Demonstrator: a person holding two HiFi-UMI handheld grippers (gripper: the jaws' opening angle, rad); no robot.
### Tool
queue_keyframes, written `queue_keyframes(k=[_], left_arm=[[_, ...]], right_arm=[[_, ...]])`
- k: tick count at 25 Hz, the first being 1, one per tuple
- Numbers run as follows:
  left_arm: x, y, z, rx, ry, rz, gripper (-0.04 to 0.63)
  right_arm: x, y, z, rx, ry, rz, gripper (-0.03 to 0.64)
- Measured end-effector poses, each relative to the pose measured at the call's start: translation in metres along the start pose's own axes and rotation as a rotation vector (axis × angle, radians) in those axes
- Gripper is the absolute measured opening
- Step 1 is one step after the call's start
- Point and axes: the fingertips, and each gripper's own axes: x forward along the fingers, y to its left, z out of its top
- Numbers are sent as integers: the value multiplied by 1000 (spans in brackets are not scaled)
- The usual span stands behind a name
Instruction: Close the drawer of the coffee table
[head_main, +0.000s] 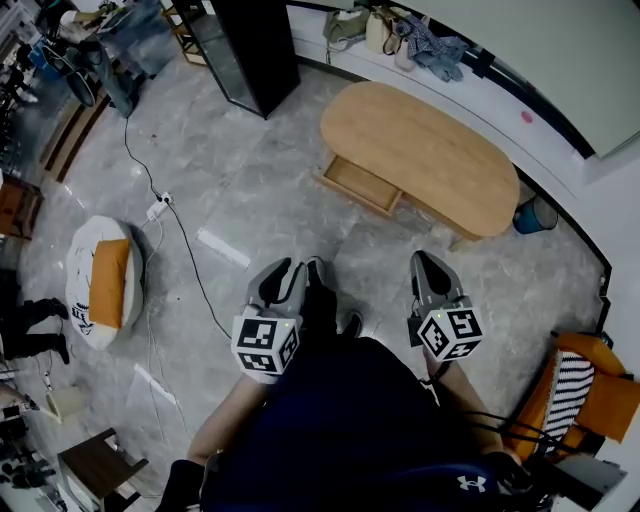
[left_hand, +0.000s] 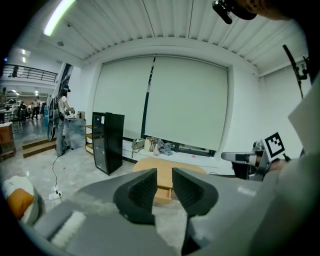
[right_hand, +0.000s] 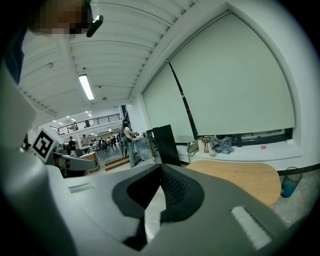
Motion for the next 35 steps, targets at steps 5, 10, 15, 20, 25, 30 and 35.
queue_keyframes(k=[5,10,15,20,25,30,35], left_arm=[[26,7,2,-4,15,-27,106],[64,23,12,-15,26,-60,106],[105,56,35,-23,26,-88,106],[151,90,57,-35,31,-123,105],[197,110,69,-51,65,-189,106],[236,132,68,-46,111,-238,106],[279,147,54,17,180,-242,106]], right_arm=[[19,-12,0,5,13,-23,2],[45,-27,8,4,23,-61,2],[90,-36,23,-9,32,-97,2],[139,-46,42,-41,45,-141,2],[180,-55,60,-58,68,-190,2],[213,-72,59,-63,101,-244,2],[224,-108,40,-64,157,-299,2]])
